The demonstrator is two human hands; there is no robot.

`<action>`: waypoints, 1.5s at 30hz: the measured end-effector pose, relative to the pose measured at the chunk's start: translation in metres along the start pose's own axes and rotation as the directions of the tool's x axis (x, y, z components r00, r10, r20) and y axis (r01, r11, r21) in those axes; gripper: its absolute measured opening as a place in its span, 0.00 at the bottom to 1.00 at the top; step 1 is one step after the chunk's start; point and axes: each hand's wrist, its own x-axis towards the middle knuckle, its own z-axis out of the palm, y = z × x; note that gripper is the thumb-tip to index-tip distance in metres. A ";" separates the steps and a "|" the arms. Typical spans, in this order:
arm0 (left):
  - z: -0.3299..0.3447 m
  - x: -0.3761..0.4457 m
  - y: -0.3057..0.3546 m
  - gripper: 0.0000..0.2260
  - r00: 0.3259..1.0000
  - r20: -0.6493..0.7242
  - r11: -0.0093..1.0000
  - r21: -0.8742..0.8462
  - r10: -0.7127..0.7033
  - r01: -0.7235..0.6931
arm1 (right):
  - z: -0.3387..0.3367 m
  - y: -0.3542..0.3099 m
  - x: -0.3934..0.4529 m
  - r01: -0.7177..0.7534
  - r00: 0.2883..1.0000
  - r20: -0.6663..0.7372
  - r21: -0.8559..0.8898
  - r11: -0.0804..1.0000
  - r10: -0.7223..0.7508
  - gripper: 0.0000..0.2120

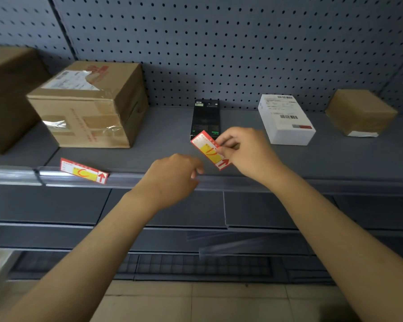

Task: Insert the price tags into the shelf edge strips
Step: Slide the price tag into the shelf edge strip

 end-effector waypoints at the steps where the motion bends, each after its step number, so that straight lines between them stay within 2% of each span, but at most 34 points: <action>1: 0.002 0.001 -0.002 0.09 1.000 0.007 1.000 -0.003 0.015 -0.015 | 0.001 -0.001 -0.001 0.002 1.000 -0.024 0.014 1.000 -0.001 0.05; 5: 0.012 0.002 -0.009 0.11 0.997 0.031 0.997 0.011 0.071 -0.071 | 0.008 -0.002 -0.008 -0.008 1.000 -0.015 -0.001 1.000 0.008 0.05; 10: 0.018 0.003 -0.013 0.15 0.995 -0.003 0.995 -0.004 0.103 -0.103 | 0.016 0.004 -0.017 -0.044 0.999 -0.018 -0.039 0.998 0.043 0.05; 14: 0.030 -0.001 -0.011 0.14 0.993 0.001 0.989 0.096 0.117 -0.117 | 0.018 0.009 -0.017 -0.035 0.998 -0.057 -0.015 0.999 0.034 0.06; 26: 0.037 0.001 -0.004 0.11 0.994 -0.068 0.991 0.110 0.087 -0.079 | 0.022 0.015 -0.016 -0.002 0.999 -0.034 -0.003 1.000 0.002 0.05; 36: 0.041 0.004 0.005 0.11 0.992 -0.086 0.953 0.297 0.087 -0.058 | 0.021 0.015 -0.017 0.010 1.000 -0.015 0.020 1.000 -0.010 0.04; 40: 0.040 0.004 0.004 0.11 0.995 -0.074 0.960 0.275 0.071 -0.048 | 0.021 0.014 -0.015 0.007 1.000 -0.015 0.031 0.999 -0.007 0.04; 45: 0.038 -0.001 0.003 0.13 0.996 -0.067 0.973 0.225 0.066 -0.050 | 0.023 0.015 -0.016 0.027 0.999 0.029 -0.048 0.998 -0.026 0.04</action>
